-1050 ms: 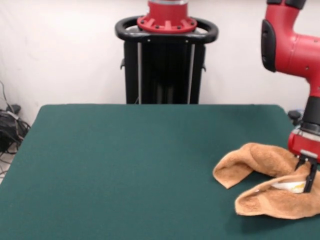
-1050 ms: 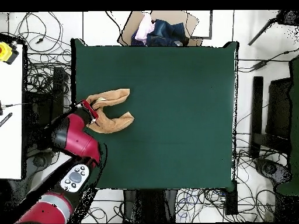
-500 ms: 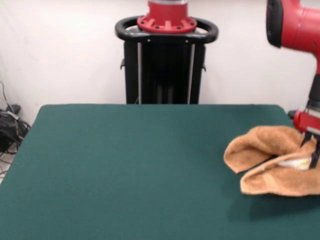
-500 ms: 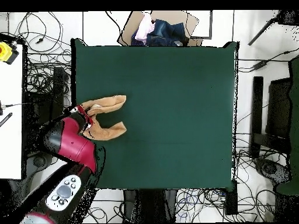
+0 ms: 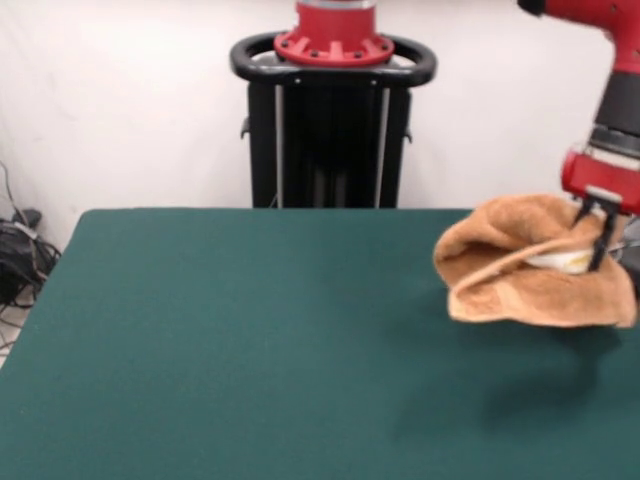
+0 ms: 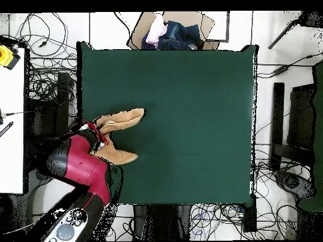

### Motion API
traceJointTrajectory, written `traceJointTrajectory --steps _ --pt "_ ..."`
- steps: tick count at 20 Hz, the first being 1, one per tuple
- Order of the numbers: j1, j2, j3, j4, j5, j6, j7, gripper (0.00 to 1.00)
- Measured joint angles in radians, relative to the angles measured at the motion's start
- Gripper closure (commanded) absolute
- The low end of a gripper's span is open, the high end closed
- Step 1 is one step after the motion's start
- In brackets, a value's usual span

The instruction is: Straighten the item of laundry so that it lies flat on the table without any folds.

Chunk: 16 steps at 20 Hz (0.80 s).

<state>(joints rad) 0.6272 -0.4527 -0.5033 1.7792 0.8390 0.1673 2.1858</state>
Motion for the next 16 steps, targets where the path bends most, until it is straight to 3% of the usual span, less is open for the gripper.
traceJointTrajectory --steps 4,6,16 --pt "-0.042 -0.028 -0.001 0.029 -0.077 -0.063 0.000 1.00" --pt "-0.089 -0.042 -0.005 0.055 -0.160 -0.152 0.000 1.00" --pt "-0.196 -0.043 -0.006 0.107 -0.325 -0.325 0.000 1.00"
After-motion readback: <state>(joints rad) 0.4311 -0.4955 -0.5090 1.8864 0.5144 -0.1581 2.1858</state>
